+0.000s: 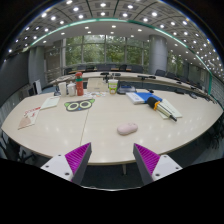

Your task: Arrange mouse

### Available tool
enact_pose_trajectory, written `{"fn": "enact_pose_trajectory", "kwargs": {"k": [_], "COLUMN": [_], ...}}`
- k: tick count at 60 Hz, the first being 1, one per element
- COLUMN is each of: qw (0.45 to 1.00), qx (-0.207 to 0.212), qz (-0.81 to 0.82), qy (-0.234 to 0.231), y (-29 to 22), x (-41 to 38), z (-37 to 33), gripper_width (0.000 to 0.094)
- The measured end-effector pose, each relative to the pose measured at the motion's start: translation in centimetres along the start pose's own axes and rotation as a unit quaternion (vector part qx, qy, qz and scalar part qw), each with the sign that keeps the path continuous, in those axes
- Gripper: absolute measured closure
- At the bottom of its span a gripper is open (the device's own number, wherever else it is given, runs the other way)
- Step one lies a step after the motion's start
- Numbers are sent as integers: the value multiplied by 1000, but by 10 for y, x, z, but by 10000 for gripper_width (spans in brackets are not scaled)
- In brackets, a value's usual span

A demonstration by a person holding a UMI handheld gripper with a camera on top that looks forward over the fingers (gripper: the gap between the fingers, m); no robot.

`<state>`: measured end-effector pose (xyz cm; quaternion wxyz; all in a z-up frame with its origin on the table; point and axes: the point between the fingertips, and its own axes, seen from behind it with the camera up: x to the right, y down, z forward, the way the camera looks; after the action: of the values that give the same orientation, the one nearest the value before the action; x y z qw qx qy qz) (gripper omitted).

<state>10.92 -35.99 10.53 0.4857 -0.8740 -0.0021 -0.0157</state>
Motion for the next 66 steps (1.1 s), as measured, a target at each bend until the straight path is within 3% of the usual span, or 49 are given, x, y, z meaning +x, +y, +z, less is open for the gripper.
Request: {"fn": "enact_pose_trajectory", "kwargs": {"k": [20,51,57,66], "qw": [998,995,995,996], "qx": [-45,-78,-81,-77], "qz": [25,51,41,29], "qy": [18,27,32,35], "y": [15,-11,-15,-20], "x": [49,55,57,57], "z": [157,240,250,259], "gripper_width": [84,88,137,299]}}
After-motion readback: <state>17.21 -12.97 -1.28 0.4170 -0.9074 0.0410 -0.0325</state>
